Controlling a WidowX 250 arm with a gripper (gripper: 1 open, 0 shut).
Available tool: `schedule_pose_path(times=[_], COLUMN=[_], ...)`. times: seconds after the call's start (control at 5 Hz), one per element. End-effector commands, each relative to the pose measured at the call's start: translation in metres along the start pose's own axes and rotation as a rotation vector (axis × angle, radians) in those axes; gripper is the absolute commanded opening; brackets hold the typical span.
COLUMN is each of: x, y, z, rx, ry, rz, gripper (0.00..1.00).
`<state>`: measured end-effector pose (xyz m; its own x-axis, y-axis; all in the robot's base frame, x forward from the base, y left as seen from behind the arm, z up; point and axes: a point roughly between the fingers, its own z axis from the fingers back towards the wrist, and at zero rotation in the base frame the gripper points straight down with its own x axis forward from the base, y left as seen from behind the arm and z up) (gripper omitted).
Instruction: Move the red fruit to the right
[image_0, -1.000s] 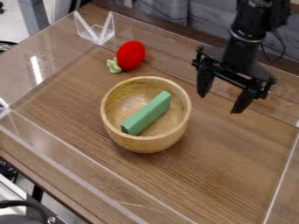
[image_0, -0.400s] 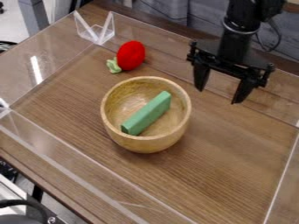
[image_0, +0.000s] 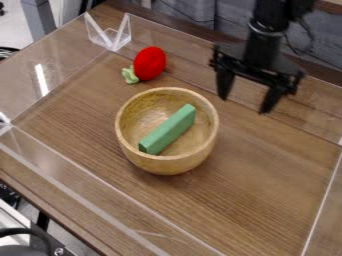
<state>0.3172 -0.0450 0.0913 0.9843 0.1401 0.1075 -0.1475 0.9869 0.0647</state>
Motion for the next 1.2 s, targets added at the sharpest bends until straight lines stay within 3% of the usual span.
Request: schedule_pose_path(times=[0.0,0.4,0.6,0.8,1.0], x=[0.027,0.056,0.066,0.071,0.073], y=[0.039,0.113,0.136,0.146,0.152], z=[0.024,0.018,0.018,0.015,-0.003], rx=[-0.025,-0.021,0.001,0.024,0.043], ry=[-0.061,-0.085,-0.093,-0.090,-0.082], rz=[0.009,-0.030,0.017,0.066,0.096], gripper=[1.00,1.00,1.00,1.00,1.00])
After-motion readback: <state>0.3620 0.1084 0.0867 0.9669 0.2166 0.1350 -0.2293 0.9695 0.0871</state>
